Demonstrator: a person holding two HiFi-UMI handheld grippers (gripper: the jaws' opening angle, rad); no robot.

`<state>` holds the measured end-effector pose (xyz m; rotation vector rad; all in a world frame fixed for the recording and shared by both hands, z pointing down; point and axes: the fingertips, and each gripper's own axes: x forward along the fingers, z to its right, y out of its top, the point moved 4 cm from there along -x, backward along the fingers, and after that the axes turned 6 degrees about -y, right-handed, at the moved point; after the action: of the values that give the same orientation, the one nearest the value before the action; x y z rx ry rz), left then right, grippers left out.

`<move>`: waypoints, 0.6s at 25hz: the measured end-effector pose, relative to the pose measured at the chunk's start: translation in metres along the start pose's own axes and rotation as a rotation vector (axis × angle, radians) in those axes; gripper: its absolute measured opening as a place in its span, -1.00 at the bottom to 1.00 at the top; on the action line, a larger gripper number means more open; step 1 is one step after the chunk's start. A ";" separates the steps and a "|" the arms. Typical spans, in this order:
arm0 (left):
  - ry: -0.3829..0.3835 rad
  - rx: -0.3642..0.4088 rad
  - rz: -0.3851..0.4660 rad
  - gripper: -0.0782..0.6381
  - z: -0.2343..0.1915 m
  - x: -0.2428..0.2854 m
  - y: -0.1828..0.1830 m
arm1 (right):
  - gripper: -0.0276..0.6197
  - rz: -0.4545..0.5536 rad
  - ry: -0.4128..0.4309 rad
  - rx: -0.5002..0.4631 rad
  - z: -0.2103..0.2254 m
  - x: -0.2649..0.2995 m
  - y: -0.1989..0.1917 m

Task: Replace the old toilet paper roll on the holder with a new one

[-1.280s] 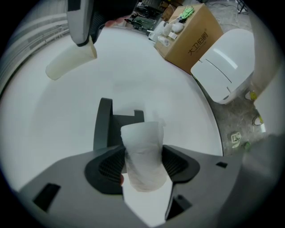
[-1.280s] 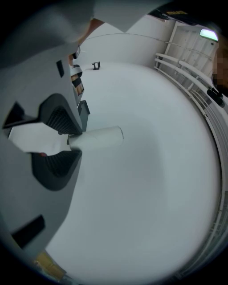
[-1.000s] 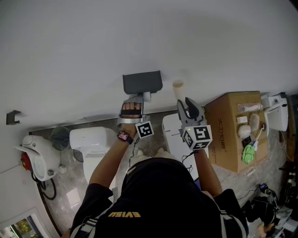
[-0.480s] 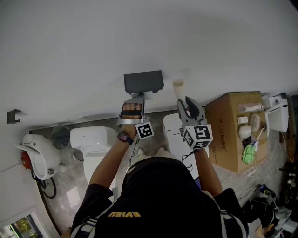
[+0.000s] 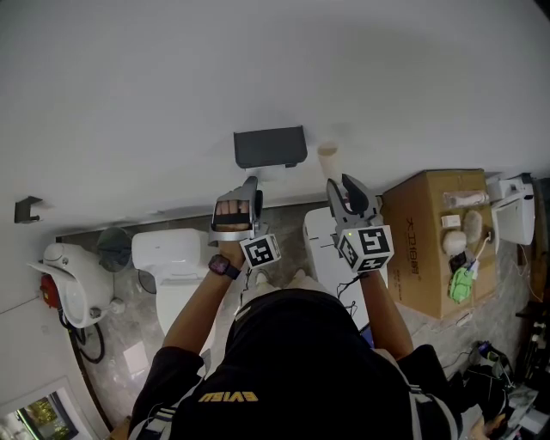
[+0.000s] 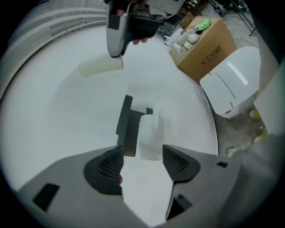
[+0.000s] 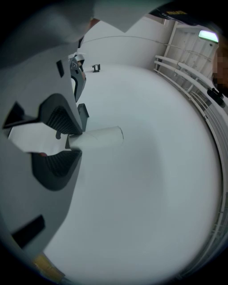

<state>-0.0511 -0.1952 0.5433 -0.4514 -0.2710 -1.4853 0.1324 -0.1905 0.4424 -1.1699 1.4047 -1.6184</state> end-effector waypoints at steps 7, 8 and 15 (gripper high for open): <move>0.030 -0.249 0.022 0.01 -0.023 -0.045 -0.035 | -0.56 0.018 -0.006 -0.011 -0.002 -0.008 0.010; 0.046 -0.297 0.035 0.01 -0.029 -0.053 -0.042 | -0.56 0.020 -0.009 -0.013 -0.003 -0.010 0.012; 0.195 -0.569 0.076 0.00 -0.067 -0.099 -0.089 | -0.56 0.037 -0.022 -0.022 -0.010 -0.022 0.021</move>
<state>-0.1534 -0.1395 0.4510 -0.7534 0.3318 -1.5089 0.1301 -0.1706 0.4177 -1.1644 1.4248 -1.5639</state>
